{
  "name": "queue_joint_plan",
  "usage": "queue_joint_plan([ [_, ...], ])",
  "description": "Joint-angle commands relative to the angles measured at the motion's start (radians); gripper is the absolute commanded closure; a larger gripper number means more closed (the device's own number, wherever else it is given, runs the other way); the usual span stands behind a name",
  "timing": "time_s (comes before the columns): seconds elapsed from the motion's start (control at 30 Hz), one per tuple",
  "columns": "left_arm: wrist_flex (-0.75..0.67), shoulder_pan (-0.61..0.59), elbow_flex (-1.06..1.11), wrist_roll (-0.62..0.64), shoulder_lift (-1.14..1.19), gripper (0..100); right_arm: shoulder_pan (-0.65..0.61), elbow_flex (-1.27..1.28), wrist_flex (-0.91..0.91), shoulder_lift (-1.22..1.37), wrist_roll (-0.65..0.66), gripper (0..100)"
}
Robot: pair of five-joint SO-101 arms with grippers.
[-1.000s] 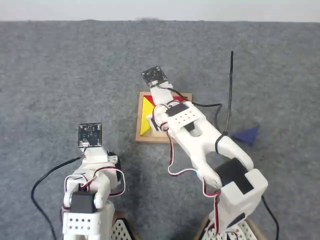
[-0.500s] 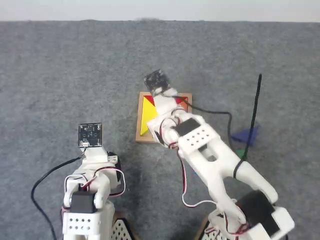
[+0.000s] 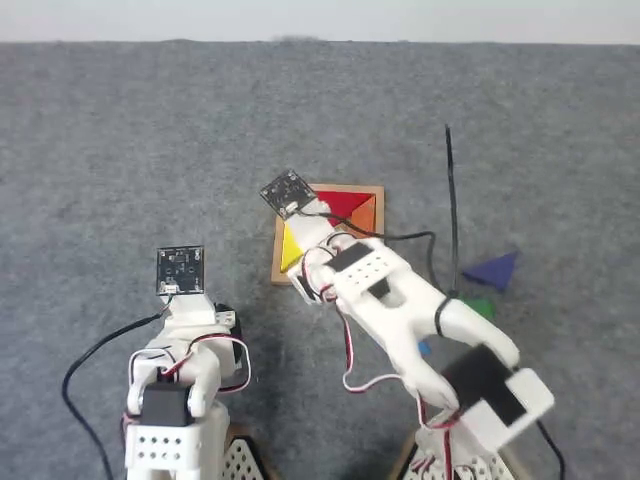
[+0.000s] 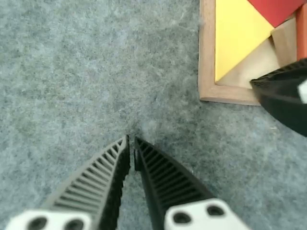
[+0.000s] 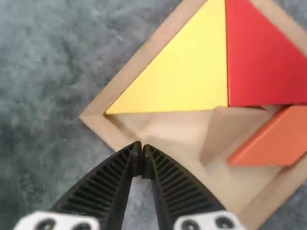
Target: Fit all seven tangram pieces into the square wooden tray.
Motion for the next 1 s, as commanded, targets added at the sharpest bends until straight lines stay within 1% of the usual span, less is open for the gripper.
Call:
queue_joint_plan([
  [0.0,0.005,-0.006,-0.013,-0.015,-0.020,99,0.074,-0.078,-0.015,0.022,0.018,98.3],
  [0.13,0.005,-0.006,-0.013,-0.015,-0.020,99,0.127,-0.100,-0.015,0.028,0.018,98.3],
  [0.47,0.005,-0.006,-0.013,-0.015,-0.020,99,0.148,-0.135,-0.024,0.038,0.020,98.0],
  [0.7,0.005,-0.006,-0.013,-0.015,-0.020,99,0.213,-0.152,-0.024,0.039,0.020,98.0],
  [0.87,0.005,-0.006,-0.013,-0.015,-0.020,99,0.209,-0.152,-0.013,0.022,0.020,98.0],
  [0.97,0.005,-0.006,-0.013,-0.015,-0.020,99,0.203,-0.144,0.018,-0.054,0.015,98.0],
])
